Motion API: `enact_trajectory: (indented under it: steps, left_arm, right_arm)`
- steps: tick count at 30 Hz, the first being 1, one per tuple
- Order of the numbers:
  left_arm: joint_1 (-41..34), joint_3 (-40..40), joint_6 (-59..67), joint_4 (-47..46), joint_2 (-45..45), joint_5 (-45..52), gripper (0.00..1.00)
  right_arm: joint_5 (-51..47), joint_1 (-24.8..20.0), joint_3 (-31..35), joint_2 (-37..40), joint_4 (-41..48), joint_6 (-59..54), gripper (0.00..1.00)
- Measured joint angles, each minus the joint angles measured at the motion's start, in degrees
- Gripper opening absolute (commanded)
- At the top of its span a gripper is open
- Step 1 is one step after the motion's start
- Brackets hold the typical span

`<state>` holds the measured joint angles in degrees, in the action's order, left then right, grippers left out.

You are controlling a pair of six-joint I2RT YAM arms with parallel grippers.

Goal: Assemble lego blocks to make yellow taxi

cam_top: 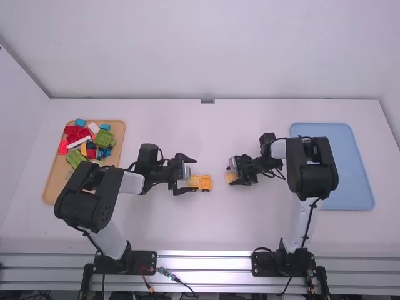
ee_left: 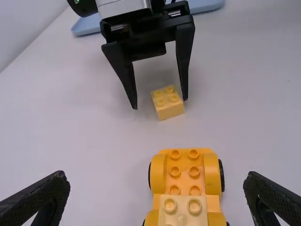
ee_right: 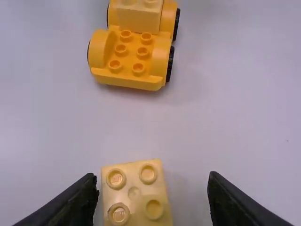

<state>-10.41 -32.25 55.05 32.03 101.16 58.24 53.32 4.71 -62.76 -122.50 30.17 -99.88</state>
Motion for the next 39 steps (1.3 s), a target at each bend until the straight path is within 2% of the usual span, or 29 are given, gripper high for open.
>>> enact_trajectory:
  steps: [7,13,22,23,31,39]
  left_arm:
    - [-0.15,0.00,0.00,0.09,0.00,0.00,0.99]
    - [-0.28,0.02,0.04,0.24,0.00,0.02,0.99]
    - [-0.33,0.00,0.00,0.39,0.00,0.00,0.99]
    - [-0.31,0.00,-0.07,0.42,0.00,0.00,0.99]
    - [-0.33,0.00,-0.15,0.42,0.00,0.00,0.99]
    - [-0.31,0.02,-0.17,0.42,0.00,0.00,0.99]
  right_arm:
    - [-1.44,0.00,0.00,0.00,-0.04,1.55,0.60]
    - [-0.17,0.00,3.21,0.00,-7.10,2.19,0.59]
    - [1.84,-0.26,5.01,0.00,-8.09,2.43,0.59]
    - [1.79,-0.26,4.85,0.00,-6.80,2.27,0.52]
    - [-1.03,-0.26,1.77,0.00,-0.20,2.12,0.42]
    - [-1.09,-0.26,2.23,0.00,-4.22,1.81,0.41]
